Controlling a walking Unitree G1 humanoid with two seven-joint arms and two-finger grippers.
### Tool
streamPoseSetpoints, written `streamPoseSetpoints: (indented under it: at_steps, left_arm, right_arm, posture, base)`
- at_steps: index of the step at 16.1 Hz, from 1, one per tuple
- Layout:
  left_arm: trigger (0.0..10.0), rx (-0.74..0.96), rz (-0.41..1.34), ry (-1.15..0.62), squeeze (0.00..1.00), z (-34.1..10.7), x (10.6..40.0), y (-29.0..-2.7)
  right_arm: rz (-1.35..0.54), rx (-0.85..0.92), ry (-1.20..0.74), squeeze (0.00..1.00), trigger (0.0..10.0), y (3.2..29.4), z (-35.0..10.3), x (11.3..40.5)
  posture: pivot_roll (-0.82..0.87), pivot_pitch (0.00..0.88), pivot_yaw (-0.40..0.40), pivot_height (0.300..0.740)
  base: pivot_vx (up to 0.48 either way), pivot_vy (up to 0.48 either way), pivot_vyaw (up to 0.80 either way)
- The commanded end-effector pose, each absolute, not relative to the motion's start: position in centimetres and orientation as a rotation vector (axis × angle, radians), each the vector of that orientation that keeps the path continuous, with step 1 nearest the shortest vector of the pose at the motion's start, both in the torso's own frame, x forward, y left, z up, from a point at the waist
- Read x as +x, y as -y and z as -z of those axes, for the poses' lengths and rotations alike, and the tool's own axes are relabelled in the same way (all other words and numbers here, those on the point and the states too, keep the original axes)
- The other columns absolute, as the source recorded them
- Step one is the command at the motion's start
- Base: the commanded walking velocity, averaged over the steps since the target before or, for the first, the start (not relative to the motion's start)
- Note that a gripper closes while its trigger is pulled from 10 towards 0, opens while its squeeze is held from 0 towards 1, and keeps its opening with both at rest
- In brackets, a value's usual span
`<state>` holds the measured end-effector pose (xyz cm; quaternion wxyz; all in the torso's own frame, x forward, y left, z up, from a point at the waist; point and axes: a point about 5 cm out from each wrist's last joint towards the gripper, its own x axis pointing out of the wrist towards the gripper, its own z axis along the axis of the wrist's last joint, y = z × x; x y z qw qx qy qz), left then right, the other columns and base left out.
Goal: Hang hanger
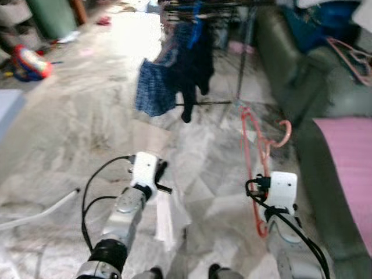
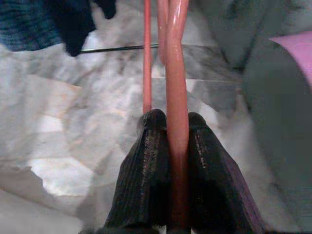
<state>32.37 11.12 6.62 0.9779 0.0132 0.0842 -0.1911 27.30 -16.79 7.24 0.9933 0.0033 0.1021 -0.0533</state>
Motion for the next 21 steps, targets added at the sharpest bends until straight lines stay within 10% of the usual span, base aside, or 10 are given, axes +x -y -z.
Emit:
streamPoseSetpoints:
  at_steps: [1,21]
  left_arm:
    - [10.0,0.036,0.390,-0.149,0.00,-7.0,32.6,-11.4]
    - [10.0,0.011,0.493,-0.127,0.00,-6.7,31.4,-9.2]
  right_arm:
    - [0.103,0.004,-0.193,0.00,10.0,16.6,-7.6,27.4]
    - [0.105,-0.009,-0.165,0.00,10.0,16.6,-8.0,27.7]
  posture:
    - [-0.06,0.224,0.035,0.740]
    - [-0.05,0.237,0.044,0.740]
  base:
    - [0.000,0.319,-0.80]
    - [0.000,0.194,-0.12]
